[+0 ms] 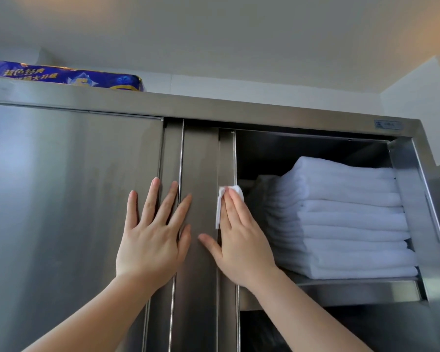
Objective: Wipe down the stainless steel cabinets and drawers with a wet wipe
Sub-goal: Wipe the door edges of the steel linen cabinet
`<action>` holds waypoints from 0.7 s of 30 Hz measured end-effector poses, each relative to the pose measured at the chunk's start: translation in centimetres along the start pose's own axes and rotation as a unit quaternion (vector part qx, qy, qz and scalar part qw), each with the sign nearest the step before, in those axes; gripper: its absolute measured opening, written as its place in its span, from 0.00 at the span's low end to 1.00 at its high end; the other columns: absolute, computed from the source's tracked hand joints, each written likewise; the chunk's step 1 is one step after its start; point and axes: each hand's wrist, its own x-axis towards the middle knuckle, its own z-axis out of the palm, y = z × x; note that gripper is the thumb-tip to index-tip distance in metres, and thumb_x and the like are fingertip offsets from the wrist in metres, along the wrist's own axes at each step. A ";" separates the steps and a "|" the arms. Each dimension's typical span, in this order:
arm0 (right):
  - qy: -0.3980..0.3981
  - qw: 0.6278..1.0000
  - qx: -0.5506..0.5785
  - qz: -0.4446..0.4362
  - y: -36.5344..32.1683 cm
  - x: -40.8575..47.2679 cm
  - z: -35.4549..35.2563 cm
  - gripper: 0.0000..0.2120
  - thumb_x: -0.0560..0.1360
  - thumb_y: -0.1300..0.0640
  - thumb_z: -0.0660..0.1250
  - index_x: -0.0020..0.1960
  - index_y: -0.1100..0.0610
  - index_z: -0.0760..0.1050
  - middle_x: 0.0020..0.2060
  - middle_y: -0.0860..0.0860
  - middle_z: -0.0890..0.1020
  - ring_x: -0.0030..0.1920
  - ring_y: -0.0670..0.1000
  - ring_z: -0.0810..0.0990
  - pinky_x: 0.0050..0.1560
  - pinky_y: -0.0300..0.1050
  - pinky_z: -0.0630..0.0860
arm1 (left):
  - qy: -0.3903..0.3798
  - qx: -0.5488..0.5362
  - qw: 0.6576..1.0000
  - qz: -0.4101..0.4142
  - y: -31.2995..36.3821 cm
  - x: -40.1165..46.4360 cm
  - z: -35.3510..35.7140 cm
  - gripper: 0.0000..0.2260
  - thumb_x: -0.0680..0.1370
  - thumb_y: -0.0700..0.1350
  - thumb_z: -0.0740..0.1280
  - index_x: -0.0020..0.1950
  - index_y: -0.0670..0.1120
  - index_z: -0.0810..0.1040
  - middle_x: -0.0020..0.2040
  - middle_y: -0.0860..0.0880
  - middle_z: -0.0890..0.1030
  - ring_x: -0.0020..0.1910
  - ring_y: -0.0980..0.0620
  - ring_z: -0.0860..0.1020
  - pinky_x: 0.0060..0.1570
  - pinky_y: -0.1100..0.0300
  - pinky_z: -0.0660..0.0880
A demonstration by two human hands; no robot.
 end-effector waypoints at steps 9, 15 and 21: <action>-0.021 0.997 -0.067 0.015 1.0 7.1 -2.9 0.44 0.75 0.30 0.32 0.78 0.62 0.39 0.79 0.54 0.44 0.78 0.51 0.36 0.78 0.50 0.44 | 0.012 -0.003 1.000 0.001 0.0 0.0 0.2 0.24 0.80 0.54 0.56 0.76 0.49 0.67 0.77 0.46 0.64 0.79 0.40 0.52 0.75 0.36 0.49; -0.010 1.000 -0.013 0.016 -0.9 -1.7 0.0 0.43 0.77 0.30 0.35 0.79 0.61 0.44 0.79 0.52 0.46 0.78 0.49 0.38 0.78 0.49 0.49 | 0.013 0.003 1.000 -0.002 -0.1 -0.1 0.3 0.25 0.81 0.56 0.52 0.77 0.50 0.66 0.78 0.46 0.62 0.79 0.41 0.49 0.75 0.36 0.47; -0.030 0.999 -0.014 0.007 -0.5 -1.7 -0.4 0.41 0.76 0.30 0.36 0.78 0.59 0.39 0.79 0.53 0.46 0.78 0.50 0.39 0.78 0.50 0.51 | 0.012 0.002 1.000 0.000 0.0 -0.1 0.3 0.25 0.81 0.56 0.51 0.77 0.51 0.65 0.79 0.46 0.61 0.79 0.41 0.48 0.75 0.36 0.46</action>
